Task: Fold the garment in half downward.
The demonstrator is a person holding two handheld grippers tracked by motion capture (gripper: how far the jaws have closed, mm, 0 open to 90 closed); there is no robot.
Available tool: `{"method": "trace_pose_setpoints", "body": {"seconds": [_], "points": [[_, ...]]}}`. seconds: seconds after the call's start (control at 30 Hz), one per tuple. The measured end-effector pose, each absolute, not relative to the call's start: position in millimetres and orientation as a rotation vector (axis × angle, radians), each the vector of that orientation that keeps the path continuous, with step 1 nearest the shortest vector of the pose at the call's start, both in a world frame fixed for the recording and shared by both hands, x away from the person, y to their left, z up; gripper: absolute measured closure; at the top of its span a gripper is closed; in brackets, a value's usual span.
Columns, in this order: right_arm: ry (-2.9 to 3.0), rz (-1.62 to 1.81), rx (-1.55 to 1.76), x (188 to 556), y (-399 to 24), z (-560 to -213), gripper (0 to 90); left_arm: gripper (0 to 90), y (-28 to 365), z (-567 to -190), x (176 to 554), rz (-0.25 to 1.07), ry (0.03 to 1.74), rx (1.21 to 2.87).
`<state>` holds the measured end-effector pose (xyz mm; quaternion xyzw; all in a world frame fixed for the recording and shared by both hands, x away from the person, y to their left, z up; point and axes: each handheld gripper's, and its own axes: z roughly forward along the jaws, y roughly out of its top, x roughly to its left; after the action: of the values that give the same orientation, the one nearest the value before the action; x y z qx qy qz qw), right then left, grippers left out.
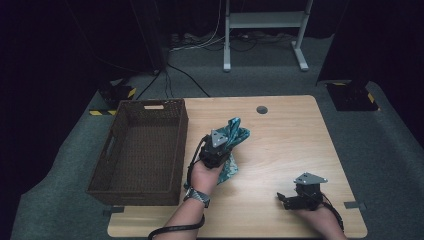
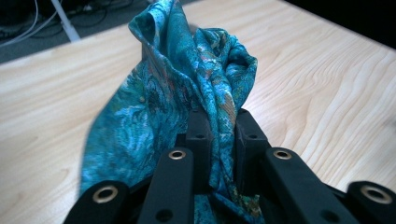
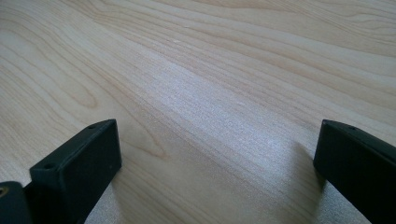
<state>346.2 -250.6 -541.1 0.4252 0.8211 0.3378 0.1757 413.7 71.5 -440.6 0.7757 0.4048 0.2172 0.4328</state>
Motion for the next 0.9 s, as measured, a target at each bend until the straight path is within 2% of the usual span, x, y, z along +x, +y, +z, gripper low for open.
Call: {"method": "trace_pose_setpoints", "body": {"seconds": [0.9], "points": [[2.32,0.951,1.21,346.2,-250.5,-541.1,0.7,79.7,96.9,-384.3,394.1,0.528,0.914,1.73]]}}
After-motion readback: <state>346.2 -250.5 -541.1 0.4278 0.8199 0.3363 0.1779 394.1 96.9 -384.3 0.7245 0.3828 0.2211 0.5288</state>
